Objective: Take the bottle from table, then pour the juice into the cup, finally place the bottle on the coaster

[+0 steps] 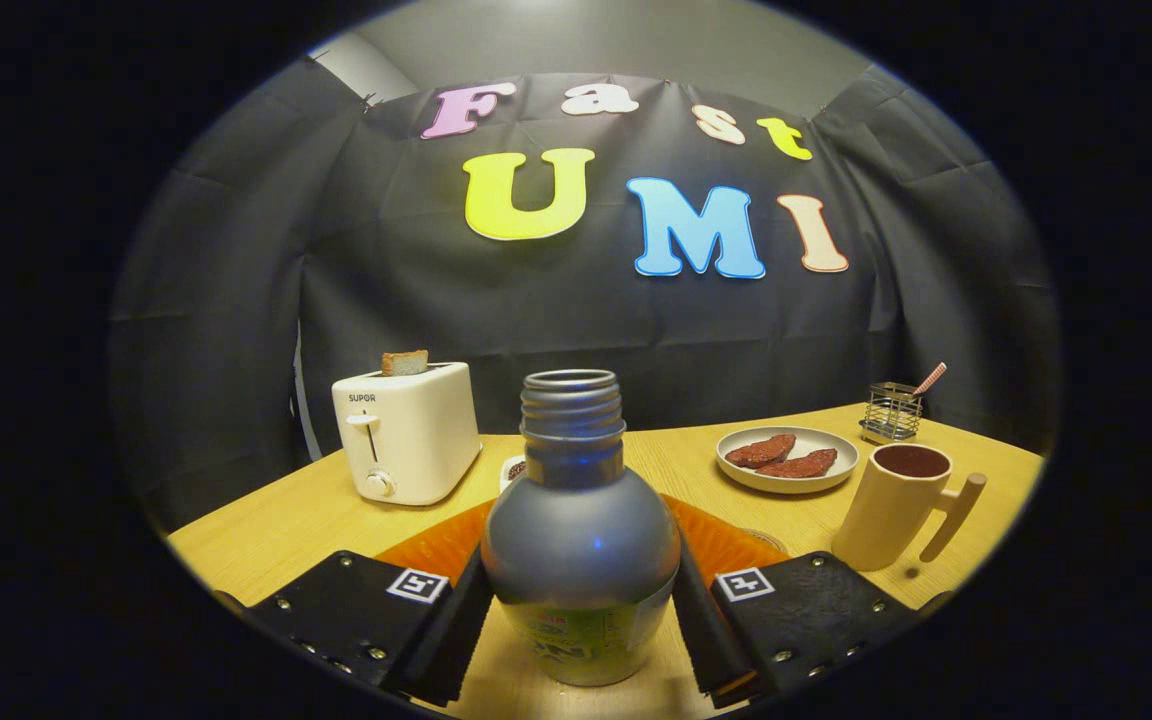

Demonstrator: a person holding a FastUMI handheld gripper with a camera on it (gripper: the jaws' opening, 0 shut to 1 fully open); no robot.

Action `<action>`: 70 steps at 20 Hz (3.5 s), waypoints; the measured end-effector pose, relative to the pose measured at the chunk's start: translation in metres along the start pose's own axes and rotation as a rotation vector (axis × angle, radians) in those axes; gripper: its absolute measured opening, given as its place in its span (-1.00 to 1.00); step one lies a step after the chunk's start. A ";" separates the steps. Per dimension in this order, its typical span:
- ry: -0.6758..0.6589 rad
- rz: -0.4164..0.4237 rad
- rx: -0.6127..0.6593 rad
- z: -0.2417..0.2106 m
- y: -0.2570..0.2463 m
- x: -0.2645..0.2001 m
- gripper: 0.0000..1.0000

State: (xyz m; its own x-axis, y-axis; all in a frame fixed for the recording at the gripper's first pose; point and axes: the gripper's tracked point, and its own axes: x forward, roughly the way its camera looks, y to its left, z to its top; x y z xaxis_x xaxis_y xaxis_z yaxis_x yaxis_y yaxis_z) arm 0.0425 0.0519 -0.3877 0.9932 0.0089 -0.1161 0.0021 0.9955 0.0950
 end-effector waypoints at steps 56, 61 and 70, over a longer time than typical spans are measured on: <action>-0.056 -0.143 1.560 0.074 -0.140 0.038 0.55; -0.046 -0.117 1.620 0.072 -0.135 0.042 0.54; -0.075 -0.144 1.731 0.067 -0.142 0.047 0.54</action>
State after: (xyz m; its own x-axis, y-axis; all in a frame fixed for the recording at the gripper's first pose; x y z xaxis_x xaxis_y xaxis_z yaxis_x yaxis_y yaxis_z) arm 0.0966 -0.0956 -0.3407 0.9765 -0.1172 -0.1807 0.1460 -0.2568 0.9554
